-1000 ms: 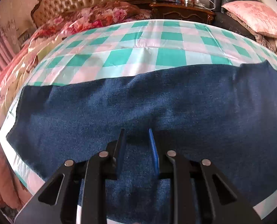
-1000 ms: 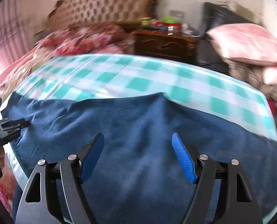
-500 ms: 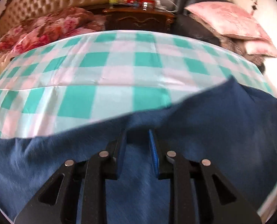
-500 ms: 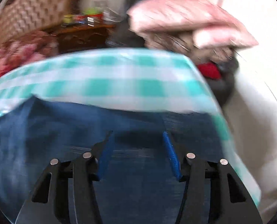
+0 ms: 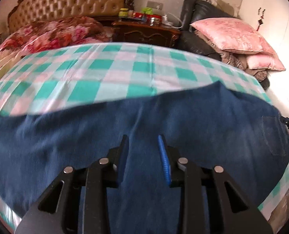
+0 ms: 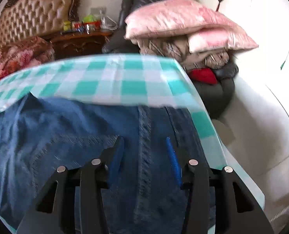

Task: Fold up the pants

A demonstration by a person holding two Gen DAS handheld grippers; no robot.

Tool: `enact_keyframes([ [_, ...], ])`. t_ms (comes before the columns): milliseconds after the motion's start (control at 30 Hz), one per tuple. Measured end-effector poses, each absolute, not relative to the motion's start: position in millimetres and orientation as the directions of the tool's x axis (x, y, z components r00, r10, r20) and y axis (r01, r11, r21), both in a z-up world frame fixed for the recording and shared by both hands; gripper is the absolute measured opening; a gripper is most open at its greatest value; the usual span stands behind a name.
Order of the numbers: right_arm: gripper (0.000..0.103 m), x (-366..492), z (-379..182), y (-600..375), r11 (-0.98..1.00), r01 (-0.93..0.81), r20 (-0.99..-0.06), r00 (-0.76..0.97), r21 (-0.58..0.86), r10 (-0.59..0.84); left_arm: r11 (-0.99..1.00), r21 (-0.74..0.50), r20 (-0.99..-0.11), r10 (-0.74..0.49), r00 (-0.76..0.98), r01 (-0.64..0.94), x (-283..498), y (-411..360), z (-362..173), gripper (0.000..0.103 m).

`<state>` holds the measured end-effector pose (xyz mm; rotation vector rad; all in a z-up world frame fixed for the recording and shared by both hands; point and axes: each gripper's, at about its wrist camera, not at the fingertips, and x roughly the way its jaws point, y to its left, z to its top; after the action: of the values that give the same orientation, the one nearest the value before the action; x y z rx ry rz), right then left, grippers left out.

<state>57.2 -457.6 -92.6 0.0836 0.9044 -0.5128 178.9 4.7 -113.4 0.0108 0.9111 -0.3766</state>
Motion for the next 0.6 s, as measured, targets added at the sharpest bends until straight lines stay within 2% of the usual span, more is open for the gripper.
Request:
enact_keyframes([
  [67,0.045,57,-106,-467,0.869,0.468,-0.798,0.455,-0.162,-0.394,0.937,-0.14,-0.799,-0.298,0.523,0.32,178,6,-130,0.035],
  [167,0.045,54,-108,-471,0.88,0.453,-0.805,0.462,-0.147,-0.372,0.944,-0.122,-0.79,-0.28,0.546,0.308,177,14,-131,0.035],
  [233,0.049,47,-89,-462,0.863,0.484,-0.778,0.483,-0.144,-0.401,0.951,-0.145,-0.774,-0.281,0.567,0.273,176,28,-124,0.039],
  [267,0.056,43,-81,-456,0.865,0.483,-0.762,0.507,-0.135,-0.402,0.951,-0.164,-0.765,-0.291,0.574,0.264,175,36,-121,0.043],
  [300,0.061,40,-73,-448,0.876,0.467,-0.748,0.537,-0.122,-0.39,0.951,-0.173,-0.76,-0.295,0.579,0.257,174,44,-119,0.043],
  [367,0.065,33,-64,-424,0.904,0.41,-0.741,0.569,-0.121,-0.357,0.954,-0.18,-0.76,-0.289,0.582,0.238,175,65,-117,0.043],
  [400,0.066,32,-65,-412,0.915,0.384,-0.745,0.572,-0.127,-0.344,0.956,-0.2,-0.758,-0.289,0.584,0.214,176,81,-116,0.045],
  [500,0.066,30,-72,-390,0.935,0.335,-0.762,0.574,-0.115,-0.3,0.978,-0.209,-0.768,-0.156,0.621,-0.012,190,151,-111,0.041],
  [600,0.065,26,-75,-369,0.951,0.291,-0.76,0.595,-0.101,-0.263,0.975,-0.212,-0.767,-0.126,0.63,-0.063,192,189,-105,0.041],
])
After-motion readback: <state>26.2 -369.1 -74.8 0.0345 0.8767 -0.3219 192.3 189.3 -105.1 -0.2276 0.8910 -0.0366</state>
